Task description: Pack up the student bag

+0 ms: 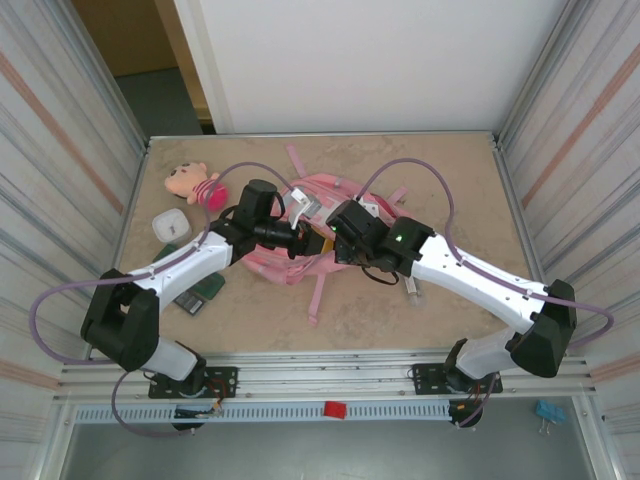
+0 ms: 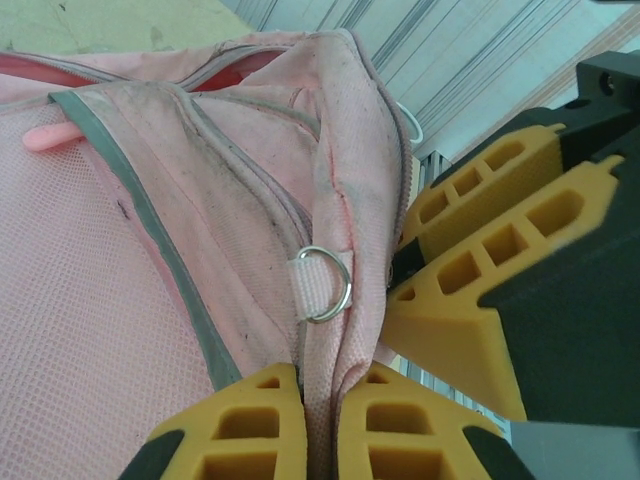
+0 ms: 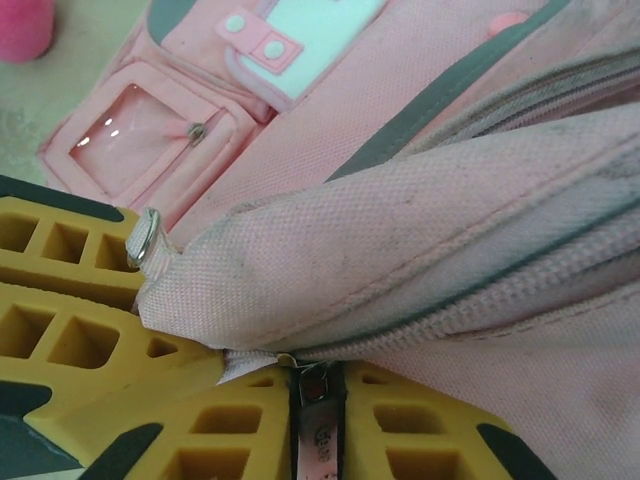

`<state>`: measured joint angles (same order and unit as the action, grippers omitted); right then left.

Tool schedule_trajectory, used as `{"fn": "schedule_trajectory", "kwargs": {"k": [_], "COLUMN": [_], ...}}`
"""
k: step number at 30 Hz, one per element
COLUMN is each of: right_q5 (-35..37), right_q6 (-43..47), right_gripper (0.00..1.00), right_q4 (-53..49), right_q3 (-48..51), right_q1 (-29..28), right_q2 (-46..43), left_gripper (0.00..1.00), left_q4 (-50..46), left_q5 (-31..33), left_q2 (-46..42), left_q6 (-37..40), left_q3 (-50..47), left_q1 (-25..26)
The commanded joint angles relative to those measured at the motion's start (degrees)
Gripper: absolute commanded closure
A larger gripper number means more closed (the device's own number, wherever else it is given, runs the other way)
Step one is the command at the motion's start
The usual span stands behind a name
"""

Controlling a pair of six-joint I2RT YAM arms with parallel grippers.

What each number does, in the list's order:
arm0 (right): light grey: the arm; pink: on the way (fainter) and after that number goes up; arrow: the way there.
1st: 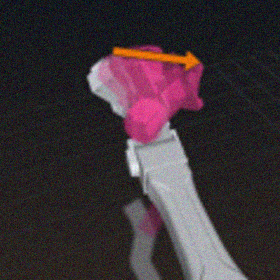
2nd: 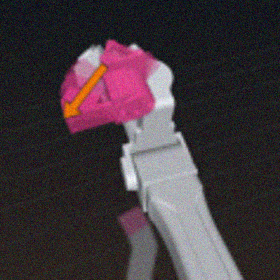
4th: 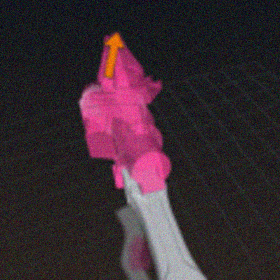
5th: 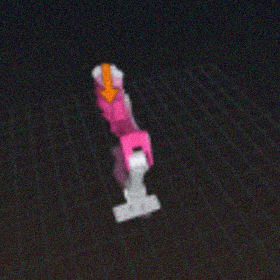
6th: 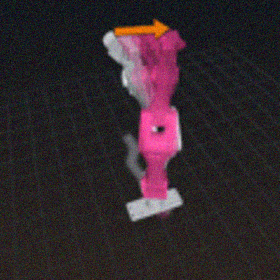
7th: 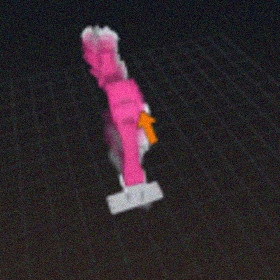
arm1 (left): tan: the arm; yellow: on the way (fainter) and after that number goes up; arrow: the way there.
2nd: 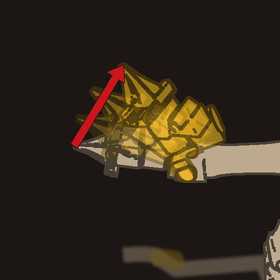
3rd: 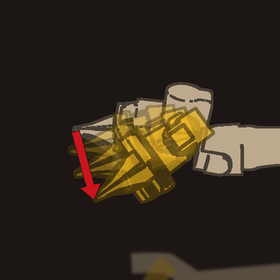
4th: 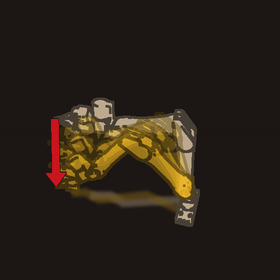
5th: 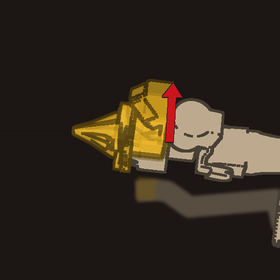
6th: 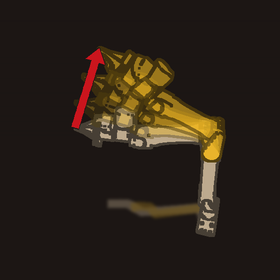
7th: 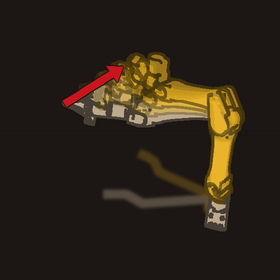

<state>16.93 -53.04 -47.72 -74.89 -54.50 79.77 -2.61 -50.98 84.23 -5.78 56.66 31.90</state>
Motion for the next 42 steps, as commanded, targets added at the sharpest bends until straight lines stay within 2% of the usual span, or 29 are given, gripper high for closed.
{"fn": "schedule_trajectory", "kwargs": {"k": [1,5,13,16,22,26,28,29,30,33,36,38,42], "right_q5": [2.28,2.66,1.99,0.49,-9.37,-14.74,-16.48,-17.5,-18.9,-24.37,-26.92,-26.98,-27.17], "right_q6": [3.86,4.03,6.27,8.18,20.24,25.9,27.47,28.09,28.5,28.17,26.67,25.87,25.22], "right_gripper": [0.75,0.75,0.97,1.0,1.0,1.0,1.0,1.0,1.0,1.0,1.0,1.0,1.0], "right_q4": [-6.4,-6.83,-6.84,-7.12,-5.68,-6.33,-5.86,-5.21,-4.53,-1.5,1.52,2.27,3.61], "right_q3": [0.71,0.33,0.89,1.49,4.7,5.18,5.24,5.46,5.69,6.84,8.99,10.0,12.07], "right_q1": [0.27,0.52,2.79,5.21,11.72,15.07,15.56,15.65,15.8,15.59,15.18,14.81,14.01], "right_q2": [0.47,1.29,-0.38,-3.11,-7.63,-7.86,-7.81,-7.81,-7.79,-7.6,-7.65,-7.54,-8.04], "left_gripper": [1.0,1.0,1.0,1.0,1.0,1.0,1.0,0.96,0.89,0.6,0.37,0.31,0.25], "left_q4": [1.14,0.94,-2.0,-5.12,-14.25,-19.28,-20.6,-20.53,-19.92,-17.41,-14.4,-14.11,-13.76], "left_q5": [-5.62,-5.53,-4.1,-2.31,3.34,4.05,4.34,4.8,5.19,6.86,11.97,18.13,28.91], "left_q2": [-1.4,-1.61,-2.45,-3.12,-4.46,-4.41,-4.55,-4.75,-5.05,-6.61,-9.75,-12.73,-19.67], "left_q6": [-1.43,-1.43,2.1,6.88,19.89,26.96,28.86,28.52,27.26,18.6,3.8,-7.35,-21.29], "left_q3": [3.28,3.55,3.49,3.1,3.88,4.93,5.04,4.95,4.68,3.48,0.64,-2.42,-10.91], "left_q1": [-0.18,-0.22,-0.19,-0.19,-0.18,-0.19,-0.18,-0.24,-0.21,-0.17,-0.1,-0.08,-0.08]}}
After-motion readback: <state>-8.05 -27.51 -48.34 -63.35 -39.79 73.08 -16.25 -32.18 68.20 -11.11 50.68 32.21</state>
